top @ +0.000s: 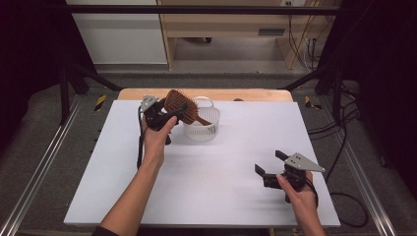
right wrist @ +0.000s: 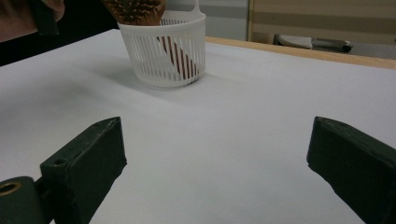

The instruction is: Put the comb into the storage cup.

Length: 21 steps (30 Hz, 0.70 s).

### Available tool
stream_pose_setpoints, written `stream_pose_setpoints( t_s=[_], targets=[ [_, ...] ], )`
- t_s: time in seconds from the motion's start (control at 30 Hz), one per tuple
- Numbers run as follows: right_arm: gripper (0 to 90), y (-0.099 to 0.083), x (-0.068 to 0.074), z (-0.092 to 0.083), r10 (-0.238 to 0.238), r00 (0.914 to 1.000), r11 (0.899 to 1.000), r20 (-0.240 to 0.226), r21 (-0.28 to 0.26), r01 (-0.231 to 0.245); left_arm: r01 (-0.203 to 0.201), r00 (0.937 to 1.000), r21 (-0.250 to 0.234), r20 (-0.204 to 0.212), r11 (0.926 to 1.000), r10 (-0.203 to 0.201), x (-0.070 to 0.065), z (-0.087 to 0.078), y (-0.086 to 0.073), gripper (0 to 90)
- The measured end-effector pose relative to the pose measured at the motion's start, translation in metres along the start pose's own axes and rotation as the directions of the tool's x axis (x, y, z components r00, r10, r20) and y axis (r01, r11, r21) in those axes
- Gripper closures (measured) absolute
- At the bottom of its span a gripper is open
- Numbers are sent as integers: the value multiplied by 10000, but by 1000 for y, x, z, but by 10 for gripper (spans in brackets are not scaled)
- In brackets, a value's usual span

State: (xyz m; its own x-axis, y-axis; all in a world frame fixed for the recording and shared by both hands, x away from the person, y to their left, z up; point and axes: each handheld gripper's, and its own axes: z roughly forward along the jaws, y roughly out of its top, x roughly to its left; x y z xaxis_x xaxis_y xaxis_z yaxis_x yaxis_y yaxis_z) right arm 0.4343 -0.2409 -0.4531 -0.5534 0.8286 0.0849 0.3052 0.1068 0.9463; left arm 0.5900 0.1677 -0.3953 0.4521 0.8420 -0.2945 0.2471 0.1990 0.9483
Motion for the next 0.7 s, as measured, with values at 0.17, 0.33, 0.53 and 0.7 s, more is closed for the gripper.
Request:
stream_pose_setpoints(
  t_s=[0.17, 0.33, 0.53, 0.7],
  targets=[
    [48, 0, 0, 0, -1, 10000, 10000, -7, 10, 1, -196, 9998, -3, -80, 9998, 196, 0, -1, 0, 46],
    [48, 0, 0, 0, 10, 10000, 10000, -29, 34, -10, -334, 9993, -61, -170, 9994, 333, 0, -3, 1, 47],
    [47, 0, 1, 1, -17, 10000, 10000, -65, 50, 17, -376, 9990, -283, -263, 9989, 369, 0, -6, 3, 50],
    [47, 0, 1, 1, -15, 10000, 10000, -79, 58, 15, -831, 9961, -407, -331, 9957, 818, -4, -9, 8, 54]
  ],
)
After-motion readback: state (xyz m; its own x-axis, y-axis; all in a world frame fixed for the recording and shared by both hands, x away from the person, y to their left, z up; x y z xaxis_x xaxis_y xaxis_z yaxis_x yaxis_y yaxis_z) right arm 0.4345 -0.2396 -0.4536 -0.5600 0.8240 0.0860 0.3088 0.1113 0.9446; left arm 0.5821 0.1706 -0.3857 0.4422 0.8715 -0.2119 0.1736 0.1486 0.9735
